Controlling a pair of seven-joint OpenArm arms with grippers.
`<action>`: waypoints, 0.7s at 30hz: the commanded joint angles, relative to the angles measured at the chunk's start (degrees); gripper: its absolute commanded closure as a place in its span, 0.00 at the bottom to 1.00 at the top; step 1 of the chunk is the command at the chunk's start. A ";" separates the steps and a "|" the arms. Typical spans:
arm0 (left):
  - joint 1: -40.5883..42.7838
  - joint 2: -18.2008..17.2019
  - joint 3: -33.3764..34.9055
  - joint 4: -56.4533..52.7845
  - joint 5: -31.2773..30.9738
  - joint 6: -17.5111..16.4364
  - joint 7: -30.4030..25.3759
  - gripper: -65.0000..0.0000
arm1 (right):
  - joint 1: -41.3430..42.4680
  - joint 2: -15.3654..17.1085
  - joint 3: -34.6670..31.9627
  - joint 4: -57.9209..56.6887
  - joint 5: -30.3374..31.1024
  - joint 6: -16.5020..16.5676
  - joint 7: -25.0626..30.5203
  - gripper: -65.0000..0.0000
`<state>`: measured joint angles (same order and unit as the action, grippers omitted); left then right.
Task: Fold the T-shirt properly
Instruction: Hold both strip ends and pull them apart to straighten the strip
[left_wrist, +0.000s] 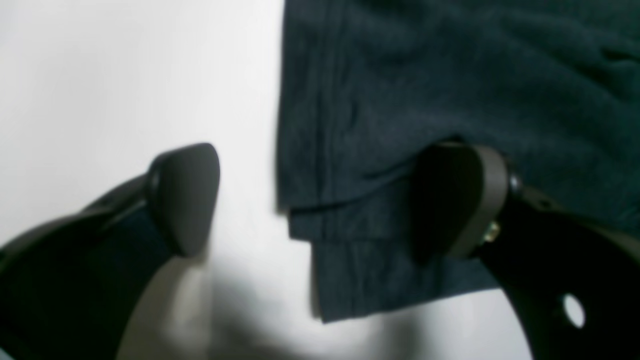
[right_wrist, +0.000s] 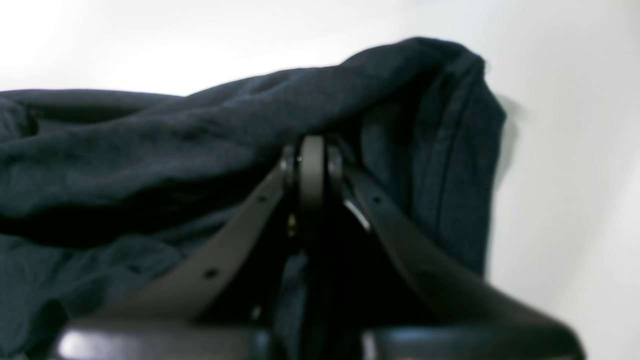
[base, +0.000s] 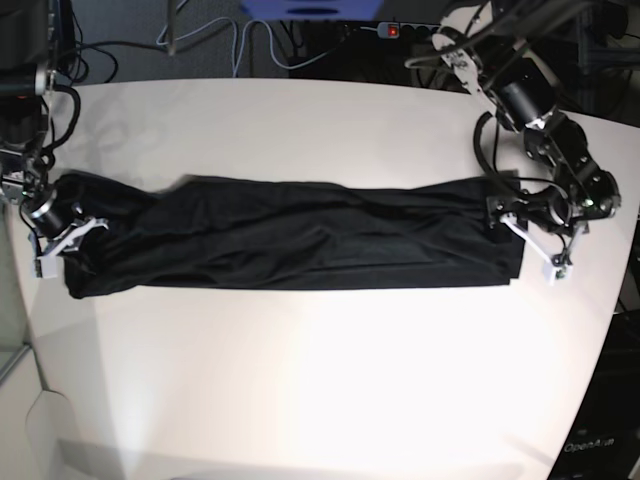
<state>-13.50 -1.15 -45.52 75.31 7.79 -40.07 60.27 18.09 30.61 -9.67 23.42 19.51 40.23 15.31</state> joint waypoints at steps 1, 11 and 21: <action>-0.53 -0.13 0.20 -0.63 -0.45 0.07 1.14 0.04 | -1.25 -0.68 -1.10 -0.87 -6.36 -0.71 -10.26 1.00; -0.17 1.72 0.29 -1.86 -0.54 0.07 1.75 0.04 | -1.25 -0.68 -1.10 -0.87 -6.36 -0.71 -10.26 1.00; 2.29 3.65 0.37 -1.86 -0.54 0.07 1.84 0.05 | -1.25 -1.38 -1.10 -0.87 -6.36 -0.71 -10.26 1.00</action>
<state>-12.36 1.52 -45.21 74.37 6.15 -39.86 56.47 18.09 29.85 -9.67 23.42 19.77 40.25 15.77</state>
